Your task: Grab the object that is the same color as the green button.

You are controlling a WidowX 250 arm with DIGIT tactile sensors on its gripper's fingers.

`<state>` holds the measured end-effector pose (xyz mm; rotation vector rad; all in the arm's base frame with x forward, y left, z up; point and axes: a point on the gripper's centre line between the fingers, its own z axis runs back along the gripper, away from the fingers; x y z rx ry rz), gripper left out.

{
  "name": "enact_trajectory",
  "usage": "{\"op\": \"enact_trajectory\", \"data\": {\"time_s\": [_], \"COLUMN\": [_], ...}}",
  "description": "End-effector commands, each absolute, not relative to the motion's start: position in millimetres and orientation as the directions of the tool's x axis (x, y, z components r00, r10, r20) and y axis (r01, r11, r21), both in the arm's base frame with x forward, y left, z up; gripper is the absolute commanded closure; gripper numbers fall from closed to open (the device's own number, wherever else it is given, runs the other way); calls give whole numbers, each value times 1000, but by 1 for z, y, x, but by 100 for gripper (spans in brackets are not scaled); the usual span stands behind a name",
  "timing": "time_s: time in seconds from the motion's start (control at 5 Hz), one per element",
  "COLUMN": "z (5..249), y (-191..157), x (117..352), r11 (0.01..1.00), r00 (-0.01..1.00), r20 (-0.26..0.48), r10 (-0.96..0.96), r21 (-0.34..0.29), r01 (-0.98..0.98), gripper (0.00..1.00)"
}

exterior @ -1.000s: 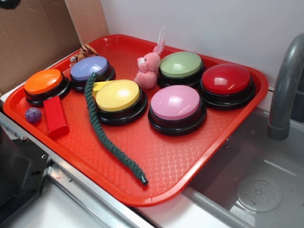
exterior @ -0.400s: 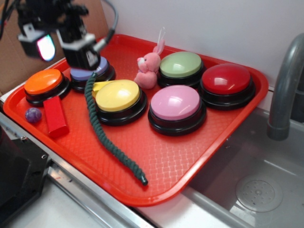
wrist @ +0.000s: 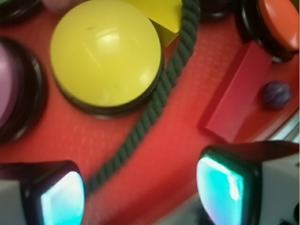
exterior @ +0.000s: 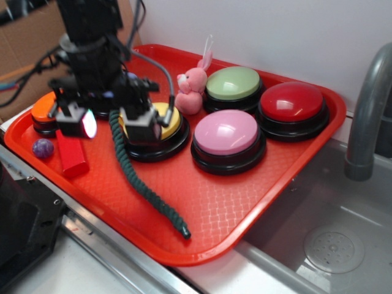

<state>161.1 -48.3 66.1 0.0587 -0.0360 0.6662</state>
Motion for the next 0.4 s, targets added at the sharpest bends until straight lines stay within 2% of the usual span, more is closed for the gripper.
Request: {"op": "enact_trajectory", "data": {"time_s": [0.0,0.2], "z": [35,20], "y": [-45,-48], "x": [165,166], "r11": [702,694], "r00": [701,692], "r20": [75,59], "r10": [709,719], "r21": [8,-18], "r01": [-712,-720], "gripper": [0,0]}}
